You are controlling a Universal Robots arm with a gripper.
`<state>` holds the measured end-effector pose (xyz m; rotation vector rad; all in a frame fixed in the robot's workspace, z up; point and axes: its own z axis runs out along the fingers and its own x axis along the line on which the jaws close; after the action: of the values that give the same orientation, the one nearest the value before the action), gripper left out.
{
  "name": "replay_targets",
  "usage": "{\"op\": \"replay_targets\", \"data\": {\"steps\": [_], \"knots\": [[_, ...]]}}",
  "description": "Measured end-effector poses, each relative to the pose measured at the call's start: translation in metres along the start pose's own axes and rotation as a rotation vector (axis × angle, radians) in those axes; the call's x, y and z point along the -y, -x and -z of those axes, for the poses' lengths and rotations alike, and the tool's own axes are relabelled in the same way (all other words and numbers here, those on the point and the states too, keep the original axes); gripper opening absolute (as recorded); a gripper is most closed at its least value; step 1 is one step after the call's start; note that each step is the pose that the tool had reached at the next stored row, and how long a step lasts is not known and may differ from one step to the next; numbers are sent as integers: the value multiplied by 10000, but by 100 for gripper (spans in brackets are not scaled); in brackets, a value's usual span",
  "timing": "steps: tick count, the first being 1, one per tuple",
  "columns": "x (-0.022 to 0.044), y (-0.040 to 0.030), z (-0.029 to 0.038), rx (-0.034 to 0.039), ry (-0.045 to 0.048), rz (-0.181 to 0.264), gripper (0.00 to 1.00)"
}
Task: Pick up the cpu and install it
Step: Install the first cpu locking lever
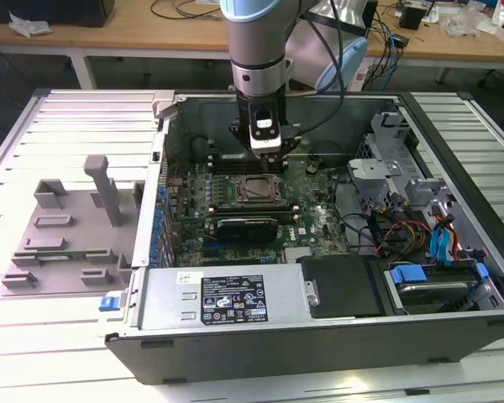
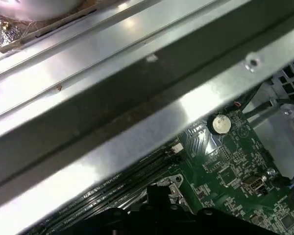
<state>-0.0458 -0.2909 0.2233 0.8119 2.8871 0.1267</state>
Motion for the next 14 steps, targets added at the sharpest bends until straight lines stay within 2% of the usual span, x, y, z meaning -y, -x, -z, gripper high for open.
{"op": "replay_targets", "data": {"steps": [4,9,13,14], "knots": [[48,30,3,2,-3,0,11],[145,89,7,4,-5,0,11],[253,155,13,4,-6,2,11],[256,156,13,35,-64,20,11]]}}
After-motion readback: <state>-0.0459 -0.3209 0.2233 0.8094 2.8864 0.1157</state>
